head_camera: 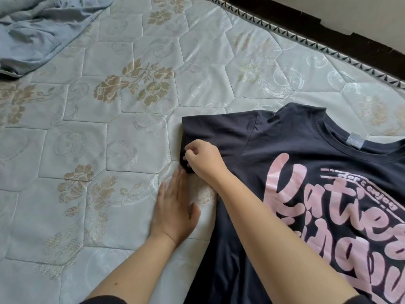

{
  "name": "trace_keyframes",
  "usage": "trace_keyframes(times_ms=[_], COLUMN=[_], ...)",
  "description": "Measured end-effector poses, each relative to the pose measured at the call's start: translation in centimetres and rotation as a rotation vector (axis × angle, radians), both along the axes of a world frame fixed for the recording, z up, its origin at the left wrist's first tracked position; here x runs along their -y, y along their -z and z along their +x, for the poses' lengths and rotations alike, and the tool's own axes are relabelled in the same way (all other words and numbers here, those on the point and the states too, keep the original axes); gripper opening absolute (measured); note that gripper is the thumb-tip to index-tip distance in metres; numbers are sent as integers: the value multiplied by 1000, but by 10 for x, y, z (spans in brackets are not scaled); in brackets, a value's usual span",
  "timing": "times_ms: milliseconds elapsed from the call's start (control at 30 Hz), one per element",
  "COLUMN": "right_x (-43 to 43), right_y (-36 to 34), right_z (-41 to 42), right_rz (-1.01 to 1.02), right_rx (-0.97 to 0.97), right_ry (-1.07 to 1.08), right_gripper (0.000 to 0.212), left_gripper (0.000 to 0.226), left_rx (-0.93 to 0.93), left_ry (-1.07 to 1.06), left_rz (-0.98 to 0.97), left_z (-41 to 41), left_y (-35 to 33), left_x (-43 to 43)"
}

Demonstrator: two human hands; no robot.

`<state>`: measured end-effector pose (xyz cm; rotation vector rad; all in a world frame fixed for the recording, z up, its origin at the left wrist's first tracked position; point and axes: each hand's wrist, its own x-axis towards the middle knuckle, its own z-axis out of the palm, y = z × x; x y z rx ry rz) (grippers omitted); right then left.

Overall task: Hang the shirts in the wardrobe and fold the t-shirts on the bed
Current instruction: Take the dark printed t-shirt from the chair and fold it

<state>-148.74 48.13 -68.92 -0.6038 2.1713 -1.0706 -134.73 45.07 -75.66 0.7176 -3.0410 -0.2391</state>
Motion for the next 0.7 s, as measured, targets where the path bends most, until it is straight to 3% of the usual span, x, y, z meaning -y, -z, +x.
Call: trace_keyframes(times_ms=[67, 100, 200, 233, 333, 433, 500, 567, 600, 633, 700], right_x=[-8, -12, -23, -26, -36, -33, -27, -25, -27, -30, -41], right_y=[0, 2, 17, 21, 37, 40, 34, 27, 25, 26, 37], right_z=[-2, -3, -13, -14, -8, -3, -4, -6, -9, -15, -37], right_rz=[-80, -97, 51, 173, 443, 338, 218, -37, -144, -192, 25], right_rx=[6, -87, -759, -799, -591, -610, -493, -281, -288, -440, -781], right_ry=[-21, -11, 48, -10, -309, -464, -556, -472, -352, -197, 59], right_gripper=[26, 26, 36, 41, 57, 54, 50, 44, 41, 42, 47], left_gripper=[81, 83, 86, 86, 85, 80, 77, 76, 75, 75, 75], left_rx=[-39, -60, -84, -86, -89, -72, -69, -77, -78, -75, -76], left_ry=[-16, -15, 10, 13, 12, 2, -3, -5, -6, -7, -5], left_rz=[33, 53, 29, 23, 19, 21, 25, 33, 29, 24, 21], left_z=[1, 1, 3, 3, 3, 2, 2, 2, 2, 2, 2], left_y=[1, 1, 3, 4, 4, 3, 3, 3, 2, 2, 3], left_x=[0, 0, 0, -1, -2, -1, -1, -1, -1, -1, -2])
